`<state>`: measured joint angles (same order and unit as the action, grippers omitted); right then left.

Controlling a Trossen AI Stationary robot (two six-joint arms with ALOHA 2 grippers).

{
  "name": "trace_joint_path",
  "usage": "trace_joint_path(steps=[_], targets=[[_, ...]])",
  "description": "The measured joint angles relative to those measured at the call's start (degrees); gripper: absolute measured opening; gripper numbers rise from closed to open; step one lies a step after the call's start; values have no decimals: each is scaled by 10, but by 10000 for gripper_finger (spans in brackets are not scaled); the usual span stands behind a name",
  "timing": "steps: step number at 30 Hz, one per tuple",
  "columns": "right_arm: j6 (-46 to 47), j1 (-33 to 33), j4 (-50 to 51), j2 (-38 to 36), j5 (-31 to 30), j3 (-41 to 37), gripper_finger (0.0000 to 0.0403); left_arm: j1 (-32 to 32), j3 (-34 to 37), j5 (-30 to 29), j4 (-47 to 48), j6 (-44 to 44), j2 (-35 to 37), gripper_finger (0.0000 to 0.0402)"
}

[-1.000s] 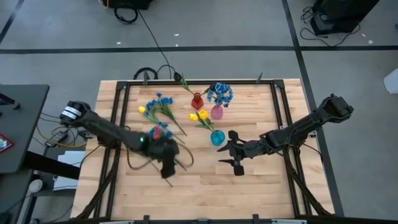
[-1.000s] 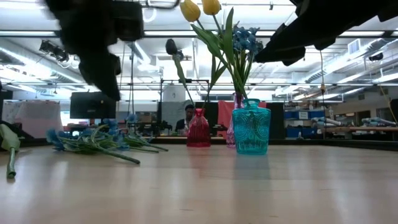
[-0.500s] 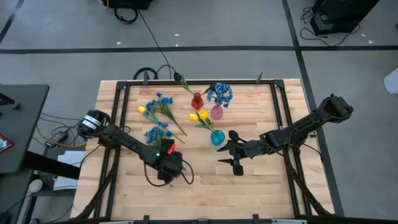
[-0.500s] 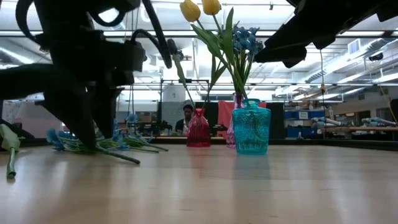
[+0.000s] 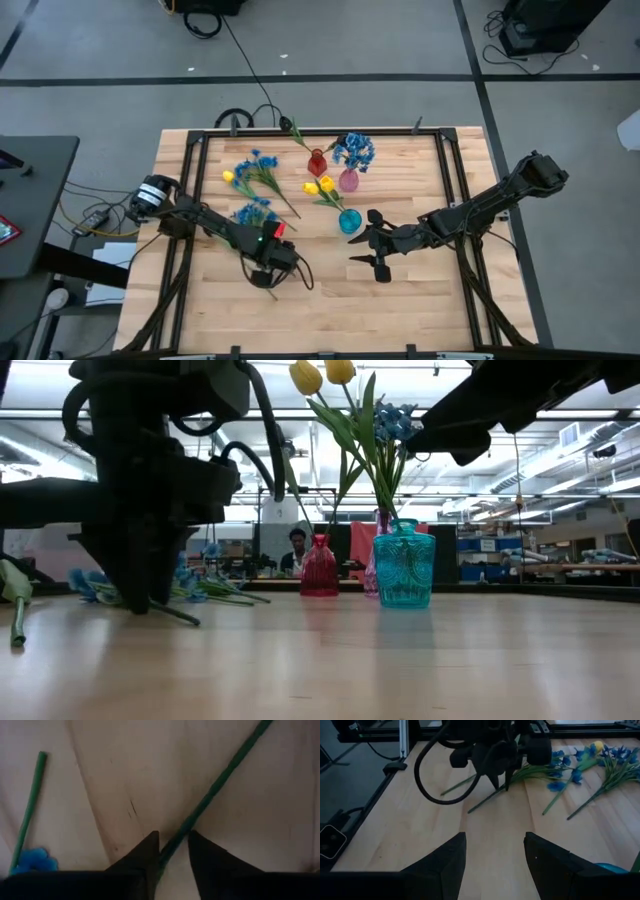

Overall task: Sort flowers into vase by color
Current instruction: Put the blue flowers into the pink vase

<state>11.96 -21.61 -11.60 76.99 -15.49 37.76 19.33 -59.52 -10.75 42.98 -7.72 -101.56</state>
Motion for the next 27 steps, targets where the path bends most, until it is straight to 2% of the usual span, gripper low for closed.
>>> trace_joint_path(steps=[6, 8, 12, 19, 22, 27], targets=[[0, -2, 1, 0, 1, 0, 210, -1, 1, -3, 3, 17, 0, 25], [0, -4, 1, 0, 1, 0, 210, -1, 1, -7, 6, 17, 0, 11], [-1, -4, 7, 0, 1, 0, 210, 5, -13, -58, 60, 17, -1, 16], [9, -4, 8, 0, 2, 0, 210, 26, -99, -177, 180, 58, -2, 16], [10, -7, -6, 0, 6, 0, 210, 29, -140, -200, 208, 71, -1, 16], [21, -14, -44, 8, 8, 0, 210, 29, -195, -210, 203, 87, -1, 15]])
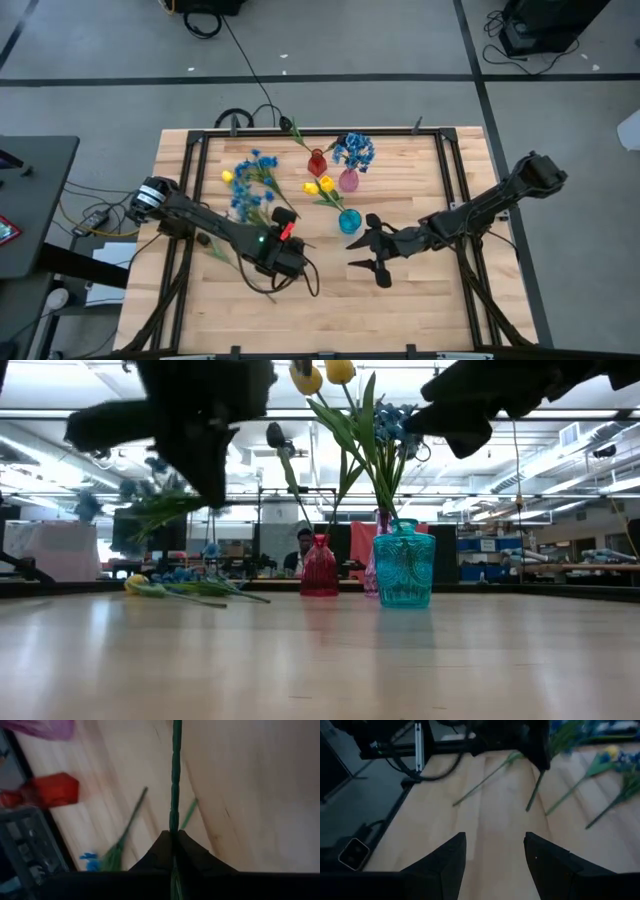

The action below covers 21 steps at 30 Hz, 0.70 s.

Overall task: Sort flowers into vase by color
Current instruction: Put the blue flowers into the pink vase

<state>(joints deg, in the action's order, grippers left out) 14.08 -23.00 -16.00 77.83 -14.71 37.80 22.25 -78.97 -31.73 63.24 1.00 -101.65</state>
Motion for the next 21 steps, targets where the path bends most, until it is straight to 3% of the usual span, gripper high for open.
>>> trace_joint_path(steps=[9, 14, 21], targets=[[83, -2, -102, 84, -12, 4, 210, 23, -20, -6, -46, 11, 0, 15], [-28, -31, -153, 140, -127, 25, 206, 36, -20, -6, -68, -1, 0, 15], [-135, -52, -225, 214, -185, 67, 185, 44, -20, -14, -68, -15, 0, 15]])
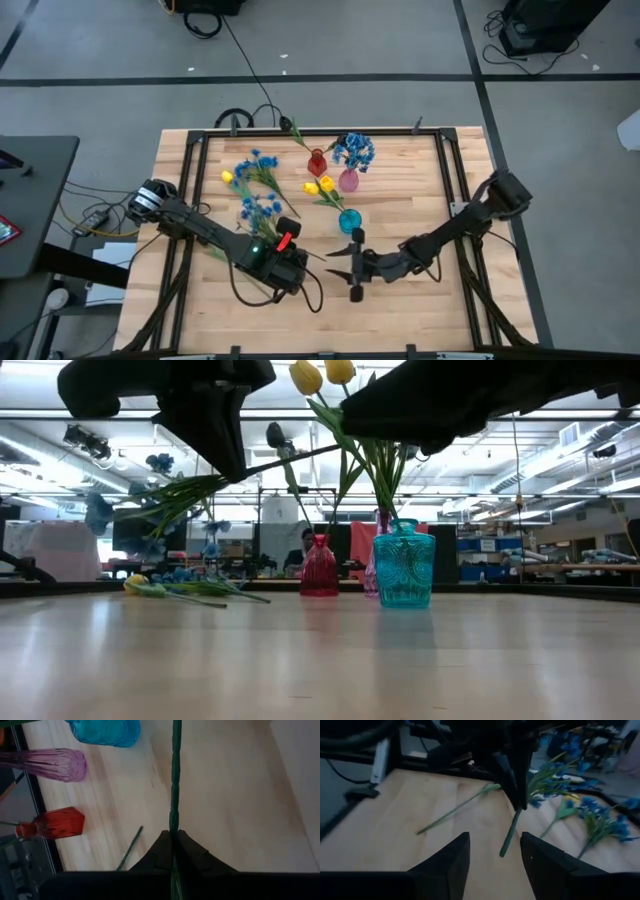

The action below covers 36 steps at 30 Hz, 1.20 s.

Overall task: Sort flowers into vase by color
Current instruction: Put the blue flowers into the pink vase

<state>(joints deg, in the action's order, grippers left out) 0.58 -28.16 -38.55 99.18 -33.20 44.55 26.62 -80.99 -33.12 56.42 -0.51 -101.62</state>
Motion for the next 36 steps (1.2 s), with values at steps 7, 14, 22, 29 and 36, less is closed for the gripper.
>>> trace_joint_path(steps=[7, 14, 22, 29, 36], targets=[[-28, 8, 0, 36, -16, 28, 151, 2, 0, 0, -3, -11, 0, 15], [-31, 17, 10, 39, -28, 28, 117, 1, 0, -1, -9, -12, 0, 15], [-23, 23, 27, 39, -26, 28, 55, 1, 0, -7, -11, -12, 0, 15], [-19, 25, 27, 39, -19, 27, 15, 1, 0, -5, -10, -11, 0, 18], [-7, 28, 27, 39, -17, 27, 15, 1, 0, -4, -10, -11, 0, 81]])
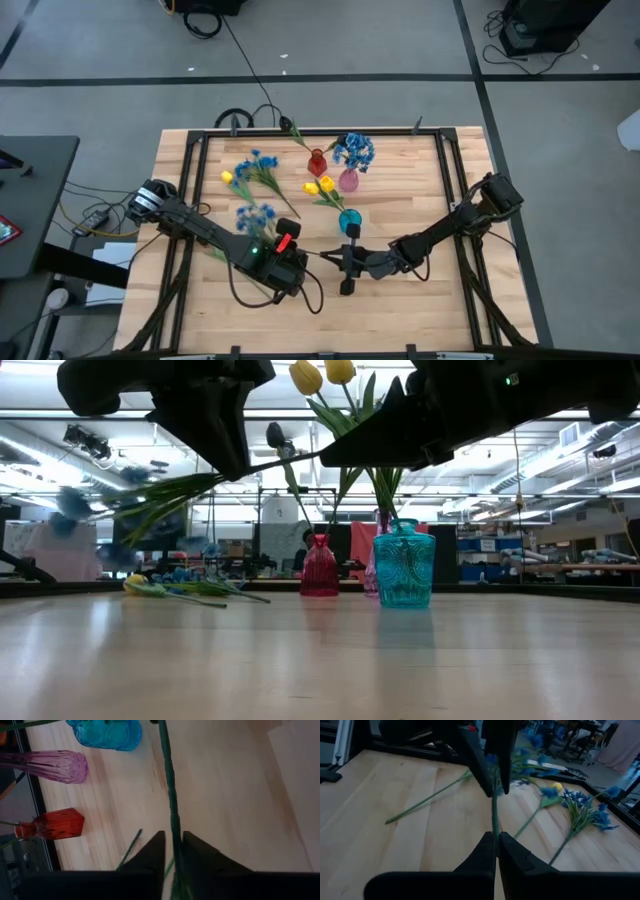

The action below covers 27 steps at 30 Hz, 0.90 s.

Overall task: Sort flowers into vase by color
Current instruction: Put the blue flowers into the pink vase

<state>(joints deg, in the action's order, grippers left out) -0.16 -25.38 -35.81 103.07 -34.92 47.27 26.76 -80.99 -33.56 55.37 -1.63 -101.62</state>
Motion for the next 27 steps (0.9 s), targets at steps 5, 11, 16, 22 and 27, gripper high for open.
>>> trace_joint_path(steps=[5, 11, 16, 22, 27], targets=[[1, 0, 0, 0, 0, 0, 15, 0, -4, -20, 0, -52, 0, 158], [0, 0, 21, 0, -35, 0, 15, 1, -73, -37, 11, -160, 1, 196], [-18, 0, 30, 0, -93, 0, 14, 32, -76, -50, -78, -280, 2, 187], [-50, -1, 17, 0, -145, 0, 24, 85, 13, -96, -296, -427, 1, 168], [-79, -1, -2, 0, -144, 0, 24, 93, 111, -159, -456, -571, 1, 156]])
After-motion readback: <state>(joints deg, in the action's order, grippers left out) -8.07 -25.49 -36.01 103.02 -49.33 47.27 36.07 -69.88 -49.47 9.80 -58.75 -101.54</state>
